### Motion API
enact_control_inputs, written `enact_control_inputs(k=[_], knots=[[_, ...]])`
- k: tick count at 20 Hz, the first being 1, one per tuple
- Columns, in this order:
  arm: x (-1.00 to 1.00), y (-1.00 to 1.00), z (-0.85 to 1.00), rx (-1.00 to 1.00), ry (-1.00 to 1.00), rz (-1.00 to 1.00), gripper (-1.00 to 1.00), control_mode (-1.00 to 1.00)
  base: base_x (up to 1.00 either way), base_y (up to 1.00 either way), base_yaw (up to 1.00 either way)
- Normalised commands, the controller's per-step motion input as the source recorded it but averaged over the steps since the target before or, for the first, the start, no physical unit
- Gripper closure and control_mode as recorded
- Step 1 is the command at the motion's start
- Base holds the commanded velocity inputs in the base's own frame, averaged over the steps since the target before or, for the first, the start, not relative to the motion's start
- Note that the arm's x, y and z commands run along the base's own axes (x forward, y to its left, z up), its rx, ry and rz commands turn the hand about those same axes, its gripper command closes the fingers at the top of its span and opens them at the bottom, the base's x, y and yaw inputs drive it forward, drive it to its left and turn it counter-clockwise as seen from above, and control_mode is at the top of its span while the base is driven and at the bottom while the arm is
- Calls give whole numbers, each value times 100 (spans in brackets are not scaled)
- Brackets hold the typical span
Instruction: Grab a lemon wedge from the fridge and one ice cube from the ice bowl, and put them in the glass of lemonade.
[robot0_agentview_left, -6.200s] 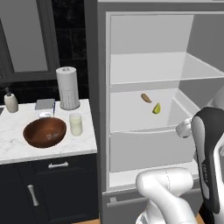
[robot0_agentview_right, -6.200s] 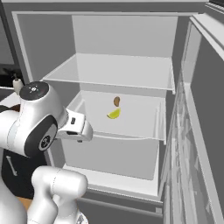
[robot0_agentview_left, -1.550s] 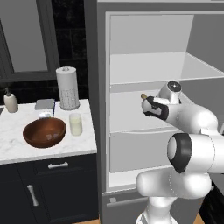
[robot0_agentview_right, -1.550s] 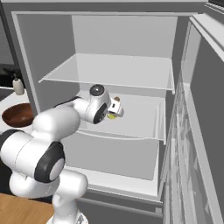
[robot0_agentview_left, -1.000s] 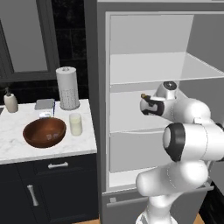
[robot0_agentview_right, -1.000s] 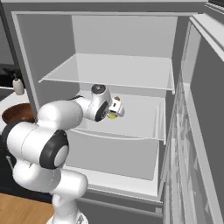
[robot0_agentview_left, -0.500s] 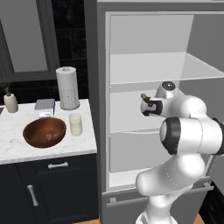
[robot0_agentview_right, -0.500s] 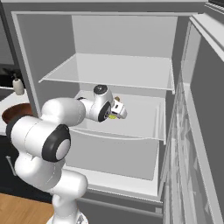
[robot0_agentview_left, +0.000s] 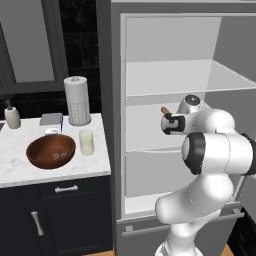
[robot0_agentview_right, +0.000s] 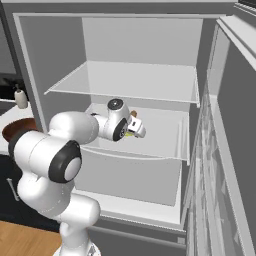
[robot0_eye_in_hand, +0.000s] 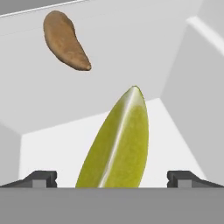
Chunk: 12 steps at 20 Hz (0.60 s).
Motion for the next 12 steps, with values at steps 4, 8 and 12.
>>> enact_control_inputs(k=[4, 8, 12], knots=[[0, 0, -21, 0, 0, 0, -100, -100, 0, 0, 0], [1, 0, -8, 0, 0, 0, -100, -100, 0, 0, 0], [0, 0, 0, 0, 0, 0, -100, -100, 0, 0, 0]])
